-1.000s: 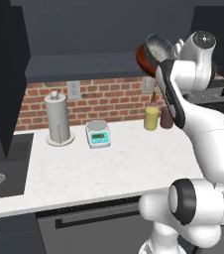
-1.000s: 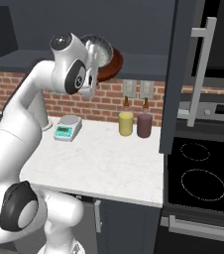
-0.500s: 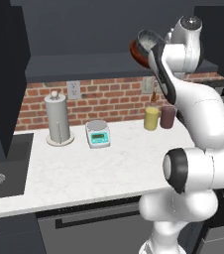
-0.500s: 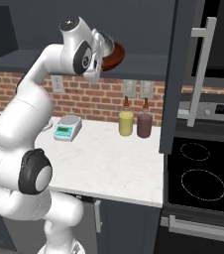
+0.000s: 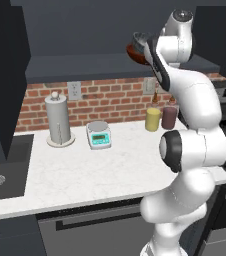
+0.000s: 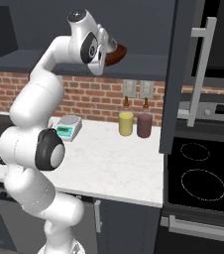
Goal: Pick up the bowls on the counter and stack them on top of one another in the open cabinet. Place the smaller bowl on top of the larger bowl.
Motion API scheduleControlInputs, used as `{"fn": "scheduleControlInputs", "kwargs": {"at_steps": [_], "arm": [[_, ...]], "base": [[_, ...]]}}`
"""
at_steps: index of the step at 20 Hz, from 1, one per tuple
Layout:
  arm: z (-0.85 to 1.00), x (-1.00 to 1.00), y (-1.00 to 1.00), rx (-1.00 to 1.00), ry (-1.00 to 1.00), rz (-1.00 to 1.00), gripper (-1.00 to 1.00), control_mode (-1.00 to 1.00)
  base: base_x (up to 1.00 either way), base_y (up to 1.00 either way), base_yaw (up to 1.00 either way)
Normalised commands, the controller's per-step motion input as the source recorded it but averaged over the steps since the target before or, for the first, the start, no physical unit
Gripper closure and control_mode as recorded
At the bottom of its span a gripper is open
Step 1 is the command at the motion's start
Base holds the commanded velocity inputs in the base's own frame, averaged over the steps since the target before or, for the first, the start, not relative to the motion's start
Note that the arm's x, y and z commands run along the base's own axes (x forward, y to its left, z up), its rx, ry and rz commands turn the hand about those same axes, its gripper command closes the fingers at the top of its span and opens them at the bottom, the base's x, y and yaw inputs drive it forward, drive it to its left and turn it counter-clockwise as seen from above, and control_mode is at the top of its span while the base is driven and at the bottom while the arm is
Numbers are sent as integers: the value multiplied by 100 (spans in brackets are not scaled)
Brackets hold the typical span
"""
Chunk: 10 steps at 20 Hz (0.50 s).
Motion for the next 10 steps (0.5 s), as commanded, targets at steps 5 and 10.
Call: {"fn": "scheduleControlInputs", "kwargs": {"at_steps": [5, 10], "arm": [[-3, -51, 0, 0, -7, 0, -100, -100], [-25, -100, 0, 0, -22, 0, -100, -100]], "base": [[0, 0, 0], [0, 0, 0]]}}
